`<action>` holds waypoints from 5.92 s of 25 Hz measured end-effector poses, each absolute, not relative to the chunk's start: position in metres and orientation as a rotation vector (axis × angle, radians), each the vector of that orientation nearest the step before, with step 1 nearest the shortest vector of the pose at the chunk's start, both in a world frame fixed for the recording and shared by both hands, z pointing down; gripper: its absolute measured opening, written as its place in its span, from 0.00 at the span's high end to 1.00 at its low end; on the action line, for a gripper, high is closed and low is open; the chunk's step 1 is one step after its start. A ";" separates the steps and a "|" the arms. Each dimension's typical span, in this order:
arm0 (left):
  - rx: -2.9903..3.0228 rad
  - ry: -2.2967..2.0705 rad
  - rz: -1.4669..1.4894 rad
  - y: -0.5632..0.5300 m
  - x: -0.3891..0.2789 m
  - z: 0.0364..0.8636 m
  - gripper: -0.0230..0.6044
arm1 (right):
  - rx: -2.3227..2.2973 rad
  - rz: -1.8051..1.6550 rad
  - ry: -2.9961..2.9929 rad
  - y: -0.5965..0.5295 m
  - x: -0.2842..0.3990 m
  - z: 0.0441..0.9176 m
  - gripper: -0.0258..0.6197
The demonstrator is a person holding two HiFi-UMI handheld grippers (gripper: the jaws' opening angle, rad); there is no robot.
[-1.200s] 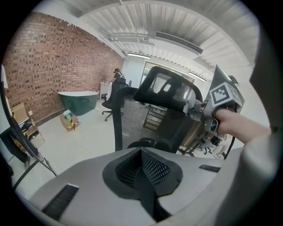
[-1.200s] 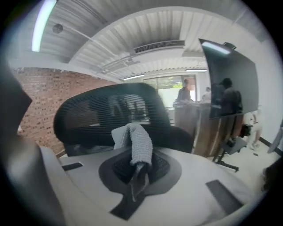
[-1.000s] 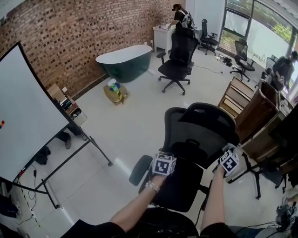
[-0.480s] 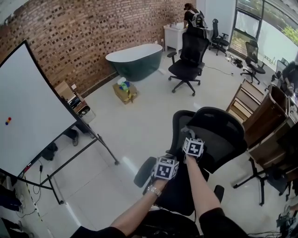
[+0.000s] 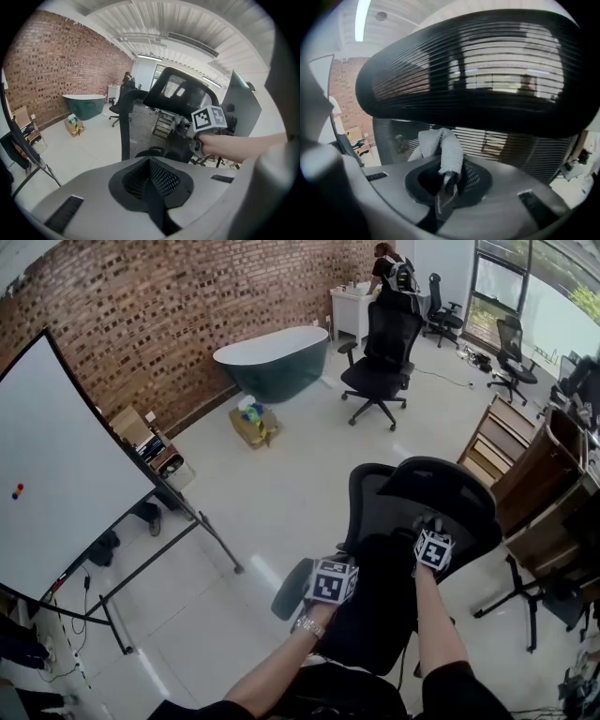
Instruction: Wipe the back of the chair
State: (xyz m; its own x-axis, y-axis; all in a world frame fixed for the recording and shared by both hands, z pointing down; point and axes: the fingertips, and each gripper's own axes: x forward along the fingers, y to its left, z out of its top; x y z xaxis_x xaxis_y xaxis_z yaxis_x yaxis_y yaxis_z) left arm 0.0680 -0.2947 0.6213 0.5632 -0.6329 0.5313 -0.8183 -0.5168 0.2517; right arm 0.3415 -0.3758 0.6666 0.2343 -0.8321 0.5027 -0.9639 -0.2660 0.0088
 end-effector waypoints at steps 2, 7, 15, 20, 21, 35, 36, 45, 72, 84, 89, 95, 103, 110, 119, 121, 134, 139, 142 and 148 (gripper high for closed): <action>2.329 -1.149 0.499 -0.299 0.077 0.619 0.96 | 2.275 0.577 -1.561 -0.349 0.386 0.663 0.92; 2.371 -1.086 0.478 -0.296 0.107 0.611 0.96 | 2.375 0.634 -1.357 -0.285 0.482 0.679 0.92; 2.383 -1.062 0.483 -0.287 0.107 0.608 0.96 | 2.356 0.697 -1.457 -0.281 0.404 0.675 0.92; 2.369 -1.104 0.489 -0.283 0.097 0.603 0.96 | 1.966 0.658 -1.906 -0.350 0.233 0.675 0.92; 2.365 -1.115 0.490 -0.281 0.094 0.602 0.96 | 1.888 0.675 -1.964 -0.362 0.207 0.681 0.92; 2.326 -1.133 0.517 -0.268 0.057 0.615 0.96 | 1.994 0.728 -1.621 -0.357 0.296 0.731 0.92; 2.333 -1.117 0.513 -0.269 0.061 0.615 0.96 | 2.035 0.717 -1.568 -0.343 0.321 0.729 0.92; 2.403 -0.981 0.508 -0.262 0.103 0.612 0.96 | 2.234 0.831 -1.079 -0.200 0.486 0.736 0.92; 2.300 -1.189 0.517 -0.273 0.026 0.618 0.96 | 2.141 1.000 -1.473 -0.326 0.358 0.768 0.92; 2.351 -1.116 0.506 -0.276 0.074 0.611 0.96 | 2.347 0.973 -1.067 -0.211 0.472 0.754 0.92; 2.327 -1.167 0.531 -0.269 0.058 0.614 0.96 | 2.063 0.935 -1.701 -0.324 0.298 0.756 0.92; 2.274 -1.231 0.573 -0.249 0.034 0.625 0.96 | 1.751 0.987 -1.869 -0.371 0.193 0.780 0.92; 2.253 -1.269 0.568 -0.244 0.012 0.630 0.96 | 1.838 1.132 -1.631 -0.325 0.319 0.816 0.92; 2.315 -1.162 0.582 -0.247 0.055 0.625 0.96 | 2.230 1.100 -1.324 -0.239 0.503 0.780 0.92; 2.443 -1.043 0.624 -0.244 0.115 0.612 0.96 | 2.119 1.077 -1.673 -0.207 0.405 0.693 0.92; 2.465 -1.039 0.609 -0.243 0.132 0.607 0.96 | 1.998 0.985 -1.812 -0.213 0.336 0.673 0.92; 2.497 -1.119 0.553 -0.232 0.145 0.579 0.96 | 1.868 0.780 -2.012 -0.222 0.191 0.597 0.92; 2.482 -1.082 0.613 -0.202 0.130 0.591 0.96 | 1.853 0.782 -2.008 -0.188 0.170 0.605 0.92; 2.472 -1.061 0.626 -0.179 0.117 0.601 0.96 | 1.827 0.756 -2.012 -0.168 0.152 0.602 0.92; 2.464 -1.009 0.624 -0.117 0.069 0.612 0.96 | 1.737 0.849 -2.013 -0.105 0.096 0.626 0.92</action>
